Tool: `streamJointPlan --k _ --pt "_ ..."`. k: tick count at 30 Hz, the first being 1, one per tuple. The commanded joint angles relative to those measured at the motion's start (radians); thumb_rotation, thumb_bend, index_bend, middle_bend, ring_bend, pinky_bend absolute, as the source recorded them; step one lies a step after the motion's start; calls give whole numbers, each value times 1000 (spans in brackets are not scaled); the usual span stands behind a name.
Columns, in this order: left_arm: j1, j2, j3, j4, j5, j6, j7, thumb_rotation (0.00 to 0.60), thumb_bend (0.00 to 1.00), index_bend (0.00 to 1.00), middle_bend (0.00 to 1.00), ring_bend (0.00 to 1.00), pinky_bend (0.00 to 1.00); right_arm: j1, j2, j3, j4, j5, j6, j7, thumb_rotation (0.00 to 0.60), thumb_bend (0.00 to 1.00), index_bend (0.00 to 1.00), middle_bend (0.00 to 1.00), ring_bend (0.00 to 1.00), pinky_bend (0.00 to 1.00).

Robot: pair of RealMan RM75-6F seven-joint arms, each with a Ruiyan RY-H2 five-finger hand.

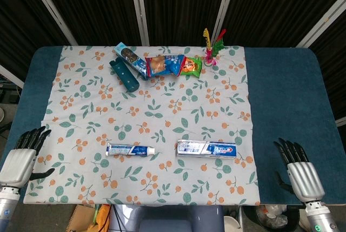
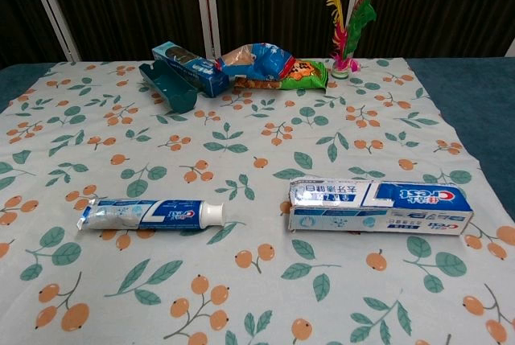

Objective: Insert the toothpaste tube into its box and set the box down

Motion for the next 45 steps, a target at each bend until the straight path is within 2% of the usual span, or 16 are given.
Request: streamJointPlan --k 1,11,15,22,27,30,34,39,45 --pt "0 -1 0 1 1 1 0 600 0 0 0 0 0 0 -1 0 2 -2 1 2 600 418 0 0 0 0" --pt "1 -1 0 3 2 3 -7 600 0 0 0 0 0 -1 -1 -1 0 -1 -1 1 600 416 0 0 0 0" --pt "1 -1 0 1 -5 -3 -12 600 0 0 0 0 0 4 -1 -4 -16 2 -15 10 600 327 0 0 0 0" --pt "1 3 0 -6 -6 -5 -17 600 0 0 0 0 0 50 -8 20 -74 30 -82 1 600 309 0 0 0 0" --pt "-4 2 1 -6 -5 -13 -19 600 0 0 0 0 0 132 -35 66 -183 130 -221 -72 600 309 0 0 0 0" --pt "-6 1 2 -6 -1 -15 -21 600 0 0 0 0 0 175 -72 92 -214 176 -277 -122 600 309 0 0 0 0" --pt "-8 5 3 -5 -2 -22 -28 600 0 0 0 0 0 256 -168 142 -227 286 -362 -249 600 309 0 0 0 0" --pt "-11 11 3 -7 -7 -30 -41 600 0 0 0 0 0 326 -274 180 -222 431 -406 -379 600 309 0 0 0 0" --pt "-16 17 7 -9 -7 -44 -52 600 0 0 0 0 0 389 -378 205 -175 554 -402 -488 600 309 0 31 0 0"
